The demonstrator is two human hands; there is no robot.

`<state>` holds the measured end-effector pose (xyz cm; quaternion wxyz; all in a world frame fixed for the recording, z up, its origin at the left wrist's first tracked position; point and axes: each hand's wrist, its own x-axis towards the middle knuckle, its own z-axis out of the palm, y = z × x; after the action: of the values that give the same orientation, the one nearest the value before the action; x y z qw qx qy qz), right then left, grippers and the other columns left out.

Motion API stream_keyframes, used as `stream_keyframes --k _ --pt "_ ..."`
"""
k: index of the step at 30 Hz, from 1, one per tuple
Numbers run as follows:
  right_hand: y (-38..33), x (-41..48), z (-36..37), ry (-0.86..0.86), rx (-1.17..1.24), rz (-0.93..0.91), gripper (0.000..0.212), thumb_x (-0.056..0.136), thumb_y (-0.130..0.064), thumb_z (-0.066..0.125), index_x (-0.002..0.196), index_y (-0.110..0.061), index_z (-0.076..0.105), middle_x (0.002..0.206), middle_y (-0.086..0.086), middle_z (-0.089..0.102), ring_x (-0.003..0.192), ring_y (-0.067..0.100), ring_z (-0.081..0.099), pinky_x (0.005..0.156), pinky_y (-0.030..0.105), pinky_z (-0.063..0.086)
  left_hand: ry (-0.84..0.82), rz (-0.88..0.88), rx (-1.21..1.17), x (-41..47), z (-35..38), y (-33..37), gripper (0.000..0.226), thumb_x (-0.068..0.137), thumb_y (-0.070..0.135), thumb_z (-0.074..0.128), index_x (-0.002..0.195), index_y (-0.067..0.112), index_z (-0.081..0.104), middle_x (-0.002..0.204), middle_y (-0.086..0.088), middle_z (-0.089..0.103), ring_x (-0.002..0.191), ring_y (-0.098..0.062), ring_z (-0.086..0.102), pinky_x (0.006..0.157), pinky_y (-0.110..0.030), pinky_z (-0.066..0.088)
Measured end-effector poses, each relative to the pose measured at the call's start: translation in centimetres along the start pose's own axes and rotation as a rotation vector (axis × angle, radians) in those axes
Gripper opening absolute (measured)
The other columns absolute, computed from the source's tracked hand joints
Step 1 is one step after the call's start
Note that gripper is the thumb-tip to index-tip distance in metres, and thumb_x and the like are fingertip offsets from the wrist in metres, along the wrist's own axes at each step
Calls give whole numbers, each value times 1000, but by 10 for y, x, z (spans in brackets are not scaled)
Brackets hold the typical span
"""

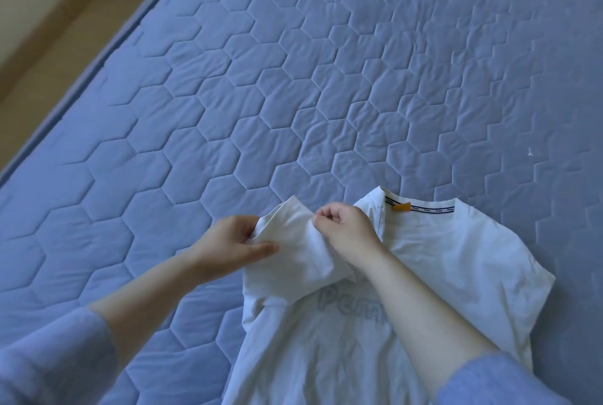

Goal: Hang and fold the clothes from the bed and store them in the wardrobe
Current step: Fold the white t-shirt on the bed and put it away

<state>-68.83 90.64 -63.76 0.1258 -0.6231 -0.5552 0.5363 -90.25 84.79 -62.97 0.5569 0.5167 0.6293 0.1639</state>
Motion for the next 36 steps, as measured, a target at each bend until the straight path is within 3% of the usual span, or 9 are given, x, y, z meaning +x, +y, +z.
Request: stream_keyframes --k 5,8,11,14,19,22,25,32,36 --pt "-50 17 24 -29 -99 -193 17 98 -20 47 81 -23 47 49 -11 49 45 8 57 50 14 35 29 -20 201 -25 -34 -24 24 70 48 75 79 30 62 76 13 66 71 -2 59 66 -24 48" --pt "-76 31 48 -19 -131 -265 16 99 -19 46 84 -23 47 61 -8 58 56 5 64 53 9 36 49 -92 221 -35 -48 -45 22 70 40 71 75 21 60 68 11 60 62 -2 54 56 -21 43" --pt "-93 48 73 -23 -147 -283 18 99 -17 46 83 -24 48 65 -8 58 70 13 68 62 22 43 73 -148 149 -45 -59 -67 22 68 35 62 66 15 52 55 13 47 51 -3 43 48 -19 32" --pt "-103 65 105 -64 -175 -288 14 98 -13 46 85 -18 48 70 -1 59 79 21 64 71 31 44 131 -221 11 -55 -65 -91 25 65 31 58 71 7 53 58 10 47 55 -8 41 54 -25 34" --pt "-97 79 159 -194 -274 -245 21 97 -13 47 78 -22 48 68 -7 51 66 10 47 60 21 32 83 -316 -26 -65 -57 -127 29 69 40 66 69 13 55 59 11 51 55 -4 45 52 -16 34" --pt "-87 78 172 -216 -198 -193 18 97 -9 45 104 -18 58 104 1 62 98 16 59 83 24 42 264 -351 -15 -62 -56 -141 27 76 41 74 74 20 57 63 11 58 55 0 50 49 -13 36" --pt "-79 71 161 -134 -145 -206 33 98 -7 44 128 -19 53 128 -2 56 119 13 53 102 27 41 361 -371 -95 -55 -57 -142 26 76 41 75 86 23 59 76 9 67 69 -5 61 56 -19 43" --pt "-46 29 102 100 -136 -155 24 92 -8 51 88 -29 61 83 1 67 79 22 65 79 44 56 430 -380 -218 -39 -49 -122 44 71 44 79 94 25 47 86 6 62 77 -8 60 56 -23 42" --pt "-15 -10 96 63 -124 -64 26 90 -6 53 88 -30 63 79 -4 67 76 20 65 77 40 55 389 -396 -31 -60 -24 -123 34 71 52 75 81 25 55 86 4 54 70 -3 51 52 -17 32"
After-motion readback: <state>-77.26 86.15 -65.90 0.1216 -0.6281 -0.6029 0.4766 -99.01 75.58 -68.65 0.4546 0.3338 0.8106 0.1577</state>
